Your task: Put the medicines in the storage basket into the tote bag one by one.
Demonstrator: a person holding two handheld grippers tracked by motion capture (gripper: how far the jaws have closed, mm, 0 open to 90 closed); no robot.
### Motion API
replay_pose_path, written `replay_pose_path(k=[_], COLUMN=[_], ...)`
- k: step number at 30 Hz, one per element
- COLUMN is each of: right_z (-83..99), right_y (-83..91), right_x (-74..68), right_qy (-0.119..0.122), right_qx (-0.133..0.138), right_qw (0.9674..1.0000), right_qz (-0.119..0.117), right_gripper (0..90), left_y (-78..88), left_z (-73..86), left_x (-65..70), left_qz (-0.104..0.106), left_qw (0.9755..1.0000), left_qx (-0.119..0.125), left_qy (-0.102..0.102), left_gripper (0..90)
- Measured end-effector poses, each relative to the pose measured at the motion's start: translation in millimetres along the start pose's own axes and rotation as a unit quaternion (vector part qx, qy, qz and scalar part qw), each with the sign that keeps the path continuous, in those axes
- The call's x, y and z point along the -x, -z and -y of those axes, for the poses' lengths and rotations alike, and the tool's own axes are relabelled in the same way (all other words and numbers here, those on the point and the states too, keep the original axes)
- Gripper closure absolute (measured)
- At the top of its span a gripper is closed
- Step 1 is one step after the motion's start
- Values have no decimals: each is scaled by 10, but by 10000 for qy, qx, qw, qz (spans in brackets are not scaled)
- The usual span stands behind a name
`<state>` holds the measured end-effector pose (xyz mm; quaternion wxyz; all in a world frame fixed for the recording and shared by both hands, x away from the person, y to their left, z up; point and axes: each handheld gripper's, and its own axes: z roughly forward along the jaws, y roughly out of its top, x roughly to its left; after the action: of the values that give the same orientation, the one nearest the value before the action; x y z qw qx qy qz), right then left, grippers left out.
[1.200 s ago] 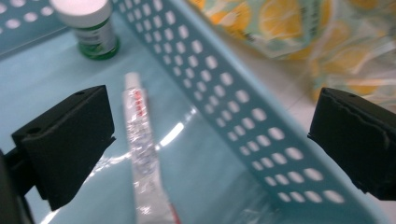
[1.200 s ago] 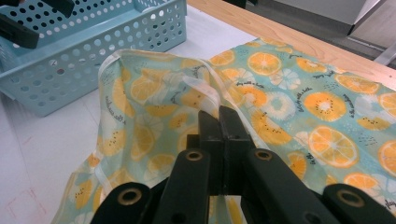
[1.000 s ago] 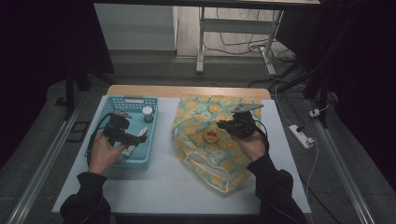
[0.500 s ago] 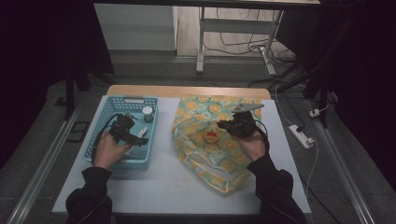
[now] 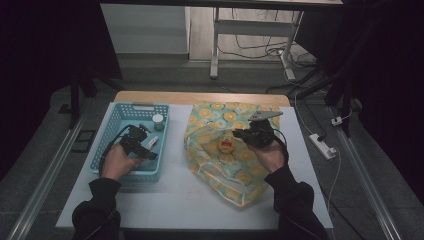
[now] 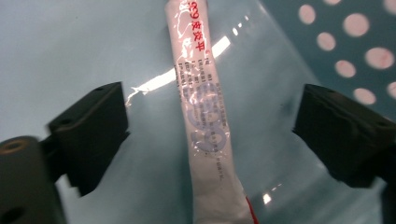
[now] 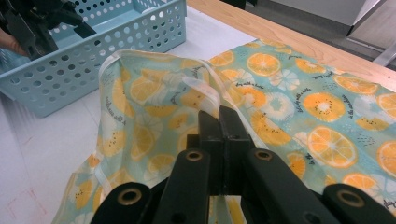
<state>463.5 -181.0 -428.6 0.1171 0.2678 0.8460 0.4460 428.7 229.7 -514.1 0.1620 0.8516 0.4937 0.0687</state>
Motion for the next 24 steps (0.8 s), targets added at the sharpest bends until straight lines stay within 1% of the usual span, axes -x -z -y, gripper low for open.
replay_pose_path(k=[1, 3, 5, 7, 9, 11, 13, 15, 16, 21, 24], right_z=[-1, -2, -1, -1, -1, -1, -1, 0, 0, 0, -1], right_y=[1, 3, 5, 7, 9, 10, 10, 9, 8, 8, 13], right_x=[0, -1, -1, -1, 1, 2, 2, 1, 0, 1, 3], right_qy=[2, 3, 5, 1, -2, -3, -3, -1, 0, -5, -6], right_qx=[-3, -1, -5, -6, 0, 3, 4, 2, 0, 9, 12], right_qw=[10000, 10000, 10000, 10000, 10000, 10000, 10000, 10000, 10000, 10000, 10000], right_qz=[-3, 0, 3, 3, 6, 5, 7, 7, 6, 7, 6], right_gripper=[900, 900, 900, 900, 900, 900, 900, 900, 900, 900, 900], left_y=[-3, -9, -8, -3, 1, 6, 7, 9, 10, 16, 26], left_z=[-1, -4, -4, -2, 1, 2, 1, 3, 2, -11, -18], left_x=[6, 15, 16, 15, 10, 8, 12, 9, 5, 1, 12], left_qz=[21, -7, 49, 95, 112, 155, 176, 207, 213, 223, 116], left_qw=[10000, 10000, 9999, 9999, 9999, 9998, 9997, 9997, 9997, 9997, 9999], left_qx=[-8, -49, -36, -6, 9, 40, 47, 64, 51, 9, 25], left_qy=[-31, -72, -98, -103, -92, -100, -133, -106, -105, -34, -2], left_gripper=[207, 279, 383, 453, 492, 578, 622, 691, 707, 719, 721])
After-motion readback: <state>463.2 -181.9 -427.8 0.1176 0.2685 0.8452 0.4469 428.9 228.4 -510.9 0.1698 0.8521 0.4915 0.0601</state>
